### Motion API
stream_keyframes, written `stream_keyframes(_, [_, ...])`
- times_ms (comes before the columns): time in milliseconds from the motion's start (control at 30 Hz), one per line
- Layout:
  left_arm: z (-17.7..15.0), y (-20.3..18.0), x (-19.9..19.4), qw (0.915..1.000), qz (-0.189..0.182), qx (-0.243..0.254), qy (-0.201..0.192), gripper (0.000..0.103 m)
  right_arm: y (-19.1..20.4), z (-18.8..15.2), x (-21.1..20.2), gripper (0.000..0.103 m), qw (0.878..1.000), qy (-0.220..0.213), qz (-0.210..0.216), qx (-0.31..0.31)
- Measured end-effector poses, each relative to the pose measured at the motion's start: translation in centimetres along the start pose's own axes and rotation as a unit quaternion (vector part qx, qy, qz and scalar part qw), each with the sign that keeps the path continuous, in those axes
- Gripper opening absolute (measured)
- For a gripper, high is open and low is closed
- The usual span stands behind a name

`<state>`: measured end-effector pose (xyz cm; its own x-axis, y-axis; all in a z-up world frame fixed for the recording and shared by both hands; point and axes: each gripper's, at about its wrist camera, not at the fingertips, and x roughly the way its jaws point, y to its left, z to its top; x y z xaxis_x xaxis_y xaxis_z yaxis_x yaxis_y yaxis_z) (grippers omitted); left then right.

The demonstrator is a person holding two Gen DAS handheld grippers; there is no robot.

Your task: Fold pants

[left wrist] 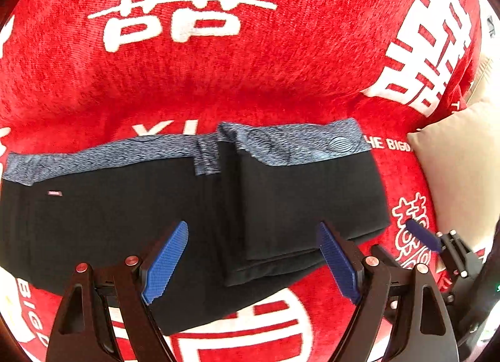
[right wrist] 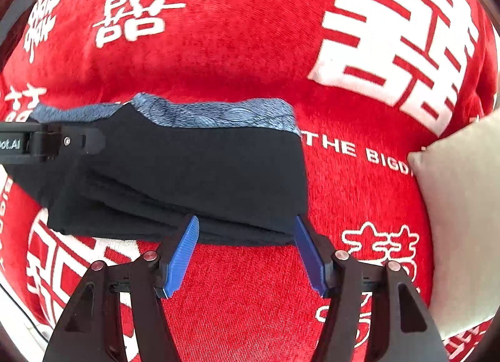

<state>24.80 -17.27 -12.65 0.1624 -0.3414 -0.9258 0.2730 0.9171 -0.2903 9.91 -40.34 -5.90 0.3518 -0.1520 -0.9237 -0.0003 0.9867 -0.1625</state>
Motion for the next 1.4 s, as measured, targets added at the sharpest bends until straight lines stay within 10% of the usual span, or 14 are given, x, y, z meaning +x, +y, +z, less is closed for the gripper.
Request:
stream_keyframes(133, [0.4,-0.3,1.6,0.9997,-0.013,0.004,0.019,0.084,-0.9,0.2,0.7,0.067,1.0,0.009,0.023,0.012])
stream_keyframes(200, [0.3,-0.7,2.7,0.999,-0.02,0.011,0.039,0.046,-1.1,0.0,0.8,0.064,0.999,0.012,0.035,0.021])
stream_keyframes(333, [0.1,-0.4,3.9,0.9979,-0.022,0.007,0.06,0.005,-1.8,-0.1,1.4,0.052,0.998,0.018,0.056,0.033])
stream_keyframes(867, [-4.6,-0.1,3.7,0.9989,0.005,-0.006,0.046,0.006,-4.3,-1.6,1.9,0.043,0.994,0.047,0.076,0.058])
stream_keyframes(933, [-4.3,-0.4,2.7,0.9986,0.029,-0.003,0.044,0.026,-4.9,-1.2,1.9,0.043,0.993,0.045,0.081,0.067])
stream_keyframes(1000, [-4.0,-0.5,1.2,0.9985,0.051,-0.006,0.021,0.071,-5.9,-0.1,1.9,0.043,0.993,0.039,0.083,0.079])
stream_keyframes(1400, [-0.5,-3.7,3.2,0.9977,0.067,0.008,0.008,0.071,-8.1,9.7,7.0,0.043,0.986,0.039,0.113,0.121])
